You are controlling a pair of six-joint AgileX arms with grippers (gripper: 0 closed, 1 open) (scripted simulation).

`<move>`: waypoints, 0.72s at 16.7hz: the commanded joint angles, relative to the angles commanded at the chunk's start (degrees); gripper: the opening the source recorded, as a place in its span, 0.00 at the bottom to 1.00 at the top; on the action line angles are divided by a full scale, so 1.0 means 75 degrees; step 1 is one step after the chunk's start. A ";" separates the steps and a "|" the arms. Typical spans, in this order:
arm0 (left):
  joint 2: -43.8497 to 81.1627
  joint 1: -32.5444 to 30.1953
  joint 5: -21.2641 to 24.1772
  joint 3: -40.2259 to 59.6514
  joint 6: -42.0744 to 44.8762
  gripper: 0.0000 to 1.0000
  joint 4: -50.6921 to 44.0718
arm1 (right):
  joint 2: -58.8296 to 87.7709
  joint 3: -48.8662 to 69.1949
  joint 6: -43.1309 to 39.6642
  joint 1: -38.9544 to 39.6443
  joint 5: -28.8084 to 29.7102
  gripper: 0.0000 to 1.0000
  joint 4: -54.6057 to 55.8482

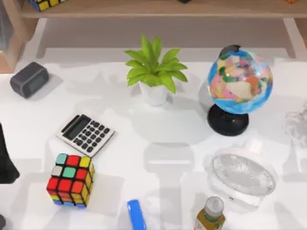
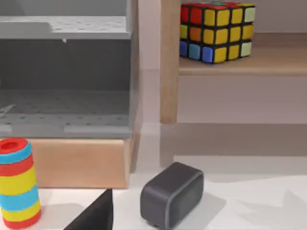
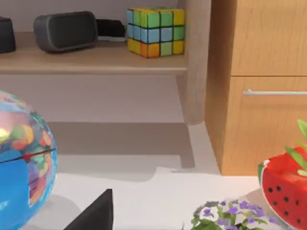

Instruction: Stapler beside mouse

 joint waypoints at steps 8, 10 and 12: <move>0.1701 -0.1136 -0.0189 0.1283 -0.1476 1.00 -0.1076 | 0.0000 0.0000 0.0000 0.0000 0.0000 1.00 0.0000; 0.2897 -0.1851 -0.0266 0.2098 -0.2403 1.00 -0.1730 | 0.0000 0.0000 0.0000 0.0000 0.0000 1.00 0.0000; 0.4325 -0.2673 -0.0321 0.3024 -0.3459 1.00 -0.2469 | 0.0000 0.0000 0.0000 0.0000 0.0000 1.00 0.0000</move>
